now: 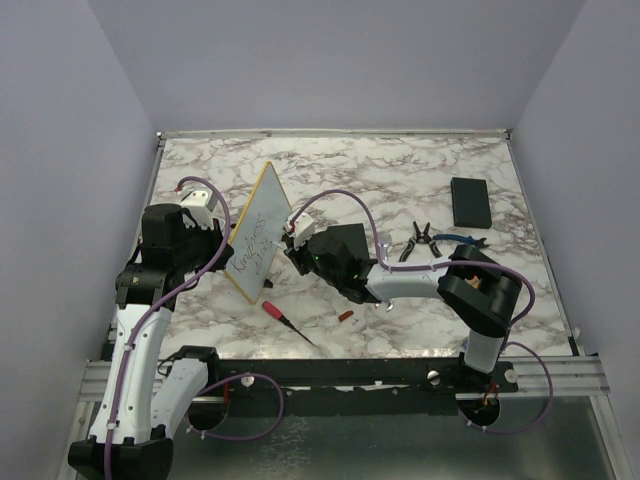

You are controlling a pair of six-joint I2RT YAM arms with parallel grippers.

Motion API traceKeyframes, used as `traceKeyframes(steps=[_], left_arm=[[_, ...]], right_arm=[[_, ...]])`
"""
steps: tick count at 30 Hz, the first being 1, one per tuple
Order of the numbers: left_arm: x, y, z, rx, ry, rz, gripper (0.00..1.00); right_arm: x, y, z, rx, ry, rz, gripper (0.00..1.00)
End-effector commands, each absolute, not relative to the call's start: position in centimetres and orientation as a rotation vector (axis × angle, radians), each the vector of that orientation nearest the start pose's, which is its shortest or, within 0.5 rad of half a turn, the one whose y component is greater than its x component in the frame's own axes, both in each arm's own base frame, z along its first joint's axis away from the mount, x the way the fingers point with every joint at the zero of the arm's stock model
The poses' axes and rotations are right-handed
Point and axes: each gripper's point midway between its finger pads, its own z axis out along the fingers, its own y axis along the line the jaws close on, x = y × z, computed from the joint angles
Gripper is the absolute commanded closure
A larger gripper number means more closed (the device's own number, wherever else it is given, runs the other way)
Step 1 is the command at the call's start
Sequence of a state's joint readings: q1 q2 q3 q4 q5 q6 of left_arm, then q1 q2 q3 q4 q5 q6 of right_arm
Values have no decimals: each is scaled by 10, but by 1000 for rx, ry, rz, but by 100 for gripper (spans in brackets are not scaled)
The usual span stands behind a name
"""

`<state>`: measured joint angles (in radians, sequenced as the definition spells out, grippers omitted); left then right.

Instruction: Write a sentence on the whiteboard

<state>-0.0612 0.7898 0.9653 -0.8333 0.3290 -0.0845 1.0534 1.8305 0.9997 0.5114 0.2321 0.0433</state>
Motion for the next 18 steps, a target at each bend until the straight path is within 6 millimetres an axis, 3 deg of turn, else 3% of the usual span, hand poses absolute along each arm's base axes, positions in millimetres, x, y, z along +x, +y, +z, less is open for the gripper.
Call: traceKeyframes(steps=[1,11,18], left_arm=[[219,-77,221,179,2225,-462,91],[219,-77,221,179,2225,-460,92],[219,-78,221,185,2223,-467,93]], right_arm=[[293,436,124,-770,1713,538,99],[283,420,143,-745,1694,567,100],[278,416,144,-772,1695,593,99]])
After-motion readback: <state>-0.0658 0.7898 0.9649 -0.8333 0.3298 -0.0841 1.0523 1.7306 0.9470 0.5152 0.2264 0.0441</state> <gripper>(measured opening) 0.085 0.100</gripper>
